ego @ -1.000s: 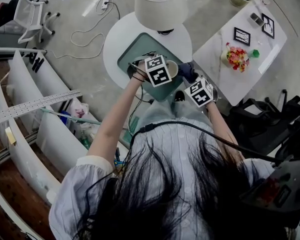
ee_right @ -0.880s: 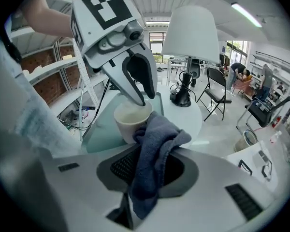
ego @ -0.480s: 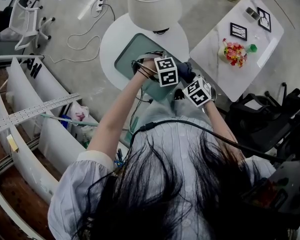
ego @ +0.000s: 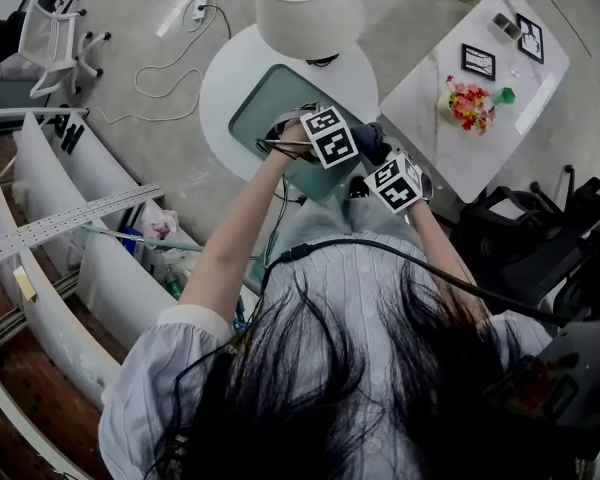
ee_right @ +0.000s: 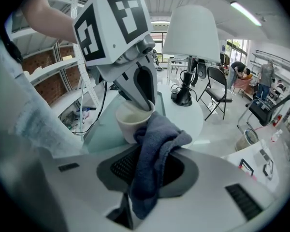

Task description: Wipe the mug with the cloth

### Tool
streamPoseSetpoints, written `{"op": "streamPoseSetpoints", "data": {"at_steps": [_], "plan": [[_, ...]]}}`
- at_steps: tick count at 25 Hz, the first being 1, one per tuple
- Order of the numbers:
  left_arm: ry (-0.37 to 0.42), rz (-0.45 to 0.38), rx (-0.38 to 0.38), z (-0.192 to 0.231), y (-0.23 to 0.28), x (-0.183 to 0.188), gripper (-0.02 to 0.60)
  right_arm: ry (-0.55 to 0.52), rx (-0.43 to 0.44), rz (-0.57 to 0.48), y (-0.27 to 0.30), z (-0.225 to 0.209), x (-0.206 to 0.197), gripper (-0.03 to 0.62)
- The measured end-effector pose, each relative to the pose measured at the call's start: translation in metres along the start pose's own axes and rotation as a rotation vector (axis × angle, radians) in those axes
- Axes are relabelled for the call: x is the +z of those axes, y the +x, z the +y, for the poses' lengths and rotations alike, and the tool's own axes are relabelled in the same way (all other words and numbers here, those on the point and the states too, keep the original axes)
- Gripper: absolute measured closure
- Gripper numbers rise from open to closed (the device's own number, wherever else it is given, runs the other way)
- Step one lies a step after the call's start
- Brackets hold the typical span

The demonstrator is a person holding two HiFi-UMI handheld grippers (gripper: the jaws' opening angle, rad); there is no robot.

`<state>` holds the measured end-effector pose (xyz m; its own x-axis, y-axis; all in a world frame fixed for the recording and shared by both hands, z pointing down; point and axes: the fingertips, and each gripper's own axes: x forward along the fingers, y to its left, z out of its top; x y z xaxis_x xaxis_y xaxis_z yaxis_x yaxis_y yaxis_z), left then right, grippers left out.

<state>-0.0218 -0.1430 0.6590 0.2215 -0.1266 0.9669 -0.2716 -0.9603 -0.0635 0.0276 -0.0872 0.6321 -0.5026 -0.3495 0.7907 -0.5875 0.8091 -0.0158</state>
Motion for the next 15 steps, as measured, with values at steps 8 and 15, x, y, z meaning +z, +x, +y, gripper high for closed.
{"op": "streamPoseSetpoints", "data": {"at_steps": [8, 15], "plan": [[-0.300, -0.035, -0.006, 0.004, -0.005, -0.010, 0.531, -0.014, 0.013, 0.000, 0.000, 0.004, -0.001, 0.500], [-0.634, -0.051, 0.040, 0.012, -0.011, -0.026, 0.531, -0.033, 0.031, 0.003, 0.003, 0.011, 0.000, 0.500]]}}
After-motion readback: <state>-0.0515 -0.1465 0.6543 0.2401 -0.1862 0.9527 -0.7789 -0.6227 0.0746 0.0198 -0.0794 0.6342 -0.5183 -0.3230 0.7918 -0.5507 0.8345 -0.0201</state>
